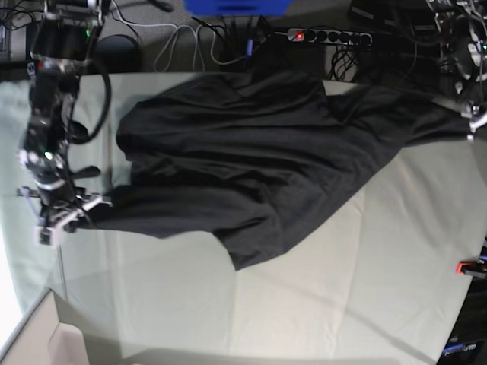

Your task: Layout the t-shirt on the table in an organized manner, then fold the t-shirt properly

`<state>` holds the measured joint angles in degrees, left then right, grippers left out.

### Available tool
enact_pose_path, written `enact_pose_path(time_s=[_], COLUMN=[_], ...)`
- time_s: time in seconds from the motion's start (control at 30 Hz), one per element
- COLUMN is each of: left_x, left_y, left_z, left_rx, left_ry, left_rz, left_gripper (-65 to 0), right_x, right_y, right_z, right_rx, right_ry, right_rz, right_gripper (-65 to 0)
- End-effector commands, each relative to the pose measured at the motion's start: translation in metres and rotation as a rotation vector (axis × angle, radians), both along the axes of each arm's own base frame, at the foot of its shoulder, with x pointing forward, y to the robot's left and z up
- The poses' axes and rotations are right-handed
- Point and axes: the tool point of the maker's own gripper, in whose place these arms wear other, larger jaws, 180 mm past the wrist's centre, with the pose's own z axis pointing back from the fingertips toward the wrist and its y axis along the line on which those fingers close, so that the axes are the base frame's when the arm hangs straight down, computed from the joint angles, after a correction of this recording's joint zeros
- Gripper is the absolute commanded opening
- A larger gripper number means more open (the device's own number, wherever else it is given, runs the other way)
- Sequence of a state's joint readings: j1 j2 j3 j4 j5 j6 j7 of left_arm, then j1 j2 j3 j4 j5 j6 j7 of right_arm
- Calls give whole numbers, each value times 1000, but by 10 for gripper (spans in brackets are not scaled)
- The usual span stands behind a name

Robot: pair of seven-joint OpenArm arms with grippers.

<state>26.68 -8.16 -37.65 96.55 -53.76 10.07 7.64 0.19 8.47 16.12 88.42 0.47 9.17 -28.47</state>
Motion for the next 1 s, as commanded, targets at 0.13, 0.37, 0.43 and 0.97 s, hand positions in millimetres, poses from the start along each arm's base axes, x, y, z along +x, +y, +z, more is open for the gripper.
enact_pose_path(time_s=[0.13,0.37,0.43,0.97], left_x=[17,15,13,34], left_y=[2,12,14,-22], left_z=[38,8,-6,-14], left_rx=[59,16,-7,-114], left_ry=[-101,-51,-29,32], left_rz=[-12,27,43,-107], left_gripper=[-649,-649,-649,-154], right_x=[-18,-60,-69,-75], right_y=[-52,-120,-130,-104], right_z=[45,31,18,-10], right_rx=[-52,-35,-18,32], right_ry=[-120,-93,-63,-2], right_rz=[-138,-357,-394,-367], right_gripper=[-650,-650,-650,-650])
